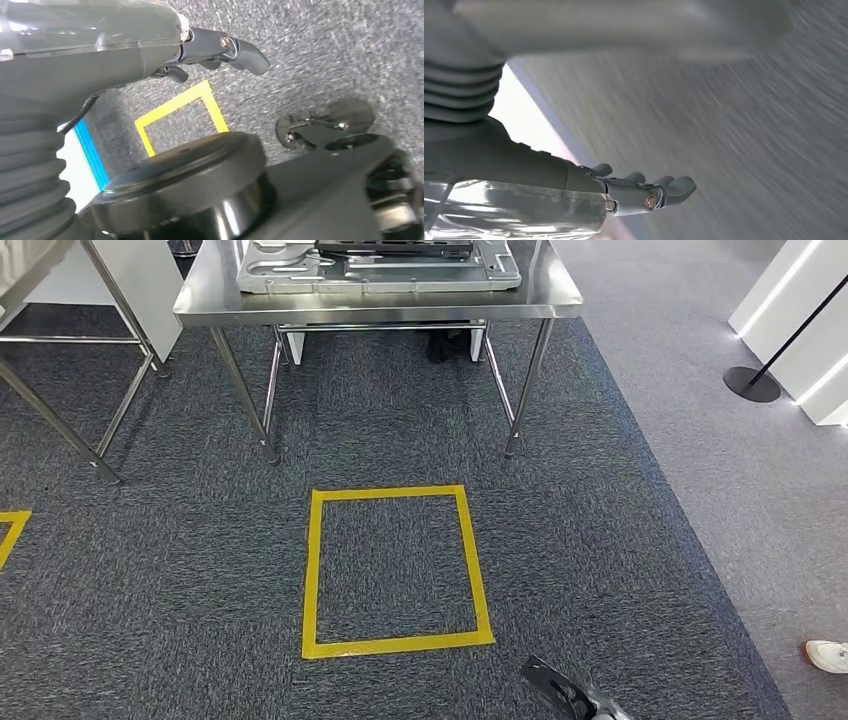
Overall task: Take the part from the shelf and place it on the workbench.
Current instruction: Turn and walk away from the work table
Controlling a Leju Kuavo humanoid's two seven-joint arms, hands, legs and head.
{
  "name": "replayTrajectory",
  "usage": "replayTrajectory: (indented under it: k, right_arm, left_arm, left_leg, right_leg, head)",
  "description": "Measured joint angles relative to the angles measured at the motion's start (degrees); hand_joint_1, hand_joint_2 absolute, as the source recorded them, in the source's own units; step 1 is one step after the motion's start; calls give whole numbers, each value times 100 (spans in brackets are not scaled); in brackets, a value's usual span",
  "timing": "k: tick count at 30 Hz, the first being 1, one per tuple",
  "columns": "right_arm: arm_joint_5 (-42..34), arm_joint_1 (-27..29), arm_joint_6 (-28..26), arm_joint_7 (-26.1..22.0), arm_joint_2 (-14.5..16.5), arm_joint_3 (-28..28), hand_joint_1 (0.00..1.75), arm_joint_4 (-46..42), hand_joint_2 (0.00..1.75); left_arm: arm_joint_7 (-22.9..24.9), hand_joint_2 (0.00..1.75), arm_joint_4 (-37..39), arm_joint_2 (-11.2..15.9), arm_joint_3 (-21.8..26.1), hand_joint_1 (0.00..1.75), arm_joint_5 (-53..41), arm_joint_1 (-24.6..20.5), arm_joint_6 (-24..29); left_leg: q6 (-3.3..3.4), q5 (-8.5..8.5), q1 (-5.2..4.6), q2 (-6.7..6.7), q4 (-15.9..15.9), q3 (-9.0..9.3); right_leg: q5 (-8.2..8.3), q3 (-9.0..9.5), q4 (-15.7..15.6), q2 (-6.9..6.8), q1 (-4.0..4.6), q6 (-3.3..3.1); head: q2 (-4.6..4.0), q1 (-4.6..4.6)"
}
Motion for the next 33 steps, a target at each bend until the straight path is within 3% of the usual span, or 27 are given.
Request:
replayTrajectory:
  k: [1, 2, 4, 5, 6, 8, 10, 11, 12, 13, 16, 18, 19, 21, 22, 23, 25, 27, 28, 29, 31, 33]
  right_arm:
    - [-174, 130, 69, 127, 58, -203, 0, 78, 175]
    - [-302, 270, 105, 200, 127, -404, 0, 151, 131]
    - [-428, 525, 132, 261, 267, -707, 0, 267, 44]
    - [-460, 621, 142, 289, 330, -812, 0, 311, 44]
    - [-497, 688, 158, 317, 380, -895, 0, 346, 87]
    - [-599, 772, 203, 377, 477, -1066, 0, 403, 175]
    - [-686, 838, 234, 401, 559, -1247, 0, 450, 175]
    - [-711, 869, 230, 400, 592, -1323, 0, 467, 175]
    - [-738, 892, 212, 392, 625, -1385, 0, 476, 175]
    - [-767, 906, 191, 381, 658, -1428, 0, 475, 175]
    - [-901, 918, 155, 327, 727, -1469, 0, 423, 175]
    - [-1018, 928, 155, 288, 742, -1470, 0, 380, 175]
    - [-1084, 939, 156, 268, 744, -1470, 0, 360, 131]
    - [-1214, 981, 159, 228, 746, -1469, 0, 324, 44]
    - [-1280, 1012, 162, 204, 749, -1466, 0, 313, 0]
    - [-1340, 1050, 165, 186, 750, -1463, 0, 305, 0]
    - [-1467, 1155, 173, 148, 753, -1450, 0, 300, 0]
    - [-1597, 1297, 180, 106, 755, -1425, 0, 303, 0]
    - [-1663, 1378, 182, 84, 757, -1408, 0, 309, 0]
    - [-1724, 1457, 184, 67, 758, -1391, 0, 316, 0]
    - [-1846, 1596, 189, 28, 759, -1349, 0, 332, 0]
    - [-1973, 1697, 205, -16, 758, -1300, 0, 340, 0]
  left_arm:
    - [14, 175, 0, -1, -2, 0, -11, -13, 3]
    - [21, 175, 0, -2, -4, 0, -14, -23, 8]
    - [23, 175, 0, -2, -4, 0, -15, -36, 19]
    - [23, 175, 0, -1, -4, 0, -16, -46, 24]
    - [23, 175, 0, 1, -4, 0, -16, -54, 33]
    - [22, 175, 0, 6, -4, 0, -19, -77, 67]
    - [47, 175, 0, 13, -4, 0, -34, -110, 93]
    - [76, 175, 0, 16, -6, 0, -40, -122, 98]
    - [113, 175, 0, 21, -28, 0, -18, -118, 99]
    - [145, 175, 0, 27, -70, 0, 31, -98, 99]
    - [192, 175, 0, 60, -318, 0, 351, 34, 104]
    - [195, 175, 0, 78, -503, 0, 649, 107, 106]
    - [193, 175, -1, 89, -601, 0, 817, 130, 108]
    - [192, 87, -3, 113, -815, 0, 1145, 166, 112]
    - [194, 44, -12, 128, -929, 0, 1300, 188, 117]
    - [196, 0, -26, 143, -1040, 0, 1441, 218, 125]
    - [205, 0, -92, 193, -1284, 0, 1740, 303, 151]
    - [216, 0, -200, 255, -1536, 0, 2067, 379, 171]
    - [223, 0, -263, 280, -1656, 0, 2226, 401, 176]
    - [226, 0, -331, 297, -1771, 0, 2379, 409, 179]
    - [229, 0, -472, 324, -2004, 0, 2683, 410, 193]
    - [229, 0, -601, 368, -2249, 0, 3002, 411, 210]
  left_leg:
    - [-22, -4, -6, -3, 1, 12]
    - [-52, -6, -10, -8, 1, 22]
    - [-125, -5, -12, -14, -14, 39]
    - [-162, -17, -10, -10, -5, 41]
    - [-196, -74, -9, -7, 49, 27]
    - [-246, -405, -9, -4, 501, -135]
    - [-277, -835, -7, -5, 1268, -409]
    - [-289, -940, -6, -4, 1533, -481]
    - [-296, -931, -2, -1, 1592, -453]
    - [-298, -823, 3, 2, 1429, -321]
    - [-259, -441, 15, 1, 338, 310]
    - [-199, -405, 2, -11, -2, 457]
    - [-167, -392, -11, -17, -17, 440]
    - [-100, -354, -8, -13, -35, 431]
    - [-70, -334, 4, -3, -50, 435]
    - [-45, -317, 17, 13, -62, 435]
    - [-26, -303, 21, 49, -64, 420]
    - [-24, -302, 17, 72, -61, 406]
    - [-26, -304, 17, 73, -60, 407]
    - [-30, -306, 17, 69, -59, 415]
    - [-59, -323, 7, 63, -56, 429]
    - [-115, -340, -8, 74, -51, 427]
  right_leg:
    - [91, 190, -325, -5, 16, -39]
    - [125, 302, -515, -10, 35, -76]
    - [140, 328, -573, -5, 63, -142]
    - [159, 331, -588, -3, 50, -174]
    - [181, 334, -609, 1, 34, -213]
    - [222, 330, -646, 4, 7, -280]
    - [229, 309, -641, -2, 17, -306]
    - [231, 300, -633, -10, 21, -307]
    - [231, 290, -619, -16, 24, -307]
    - [230, 282, -601, -14, 24, -304]
    - [210, 248, -514, 22, 32, -258]
    - [212, 213, -472, 29, 48, -193]
    - [223, 201, -466, 29, 51, -158]
    - [214, 189, -454, 31, 40, -94]
    - [134, 150, -359, 33, 33, -64]
    - [-10, 63, -156, 35, 25, -35]
    - [-402, -248, 555, 34, 7, 12]
    - [-579, -492, 1117, 33, -10, 36]
    - [-507, -476, 1107, 32, -15, 35]
    - [-341, -349, 866, 32, -17, 23]
    - [15, 66, 49, 31, -5, -30]
    - [136, 296, -440, 33, 27, -97]
  head:
    - [0, 0]
    - [0, 0]
    - [0, 0]
    - [0, -1]
    - [0, -1]
    - [0, -2]
    - [0, -2]
    - [0, -2]
    - [0, -2]
    - [0, -2]
    - [0, -2]
    - [0, -2]
    - [0, -1]
    - [0, -1]
    - [0, -1]
    - [0, -1]
    - [0, 0]
    - [0, 0]
    - [0, 0]
    - [0, 0]
    - [0, 0]
    - [0, -1]
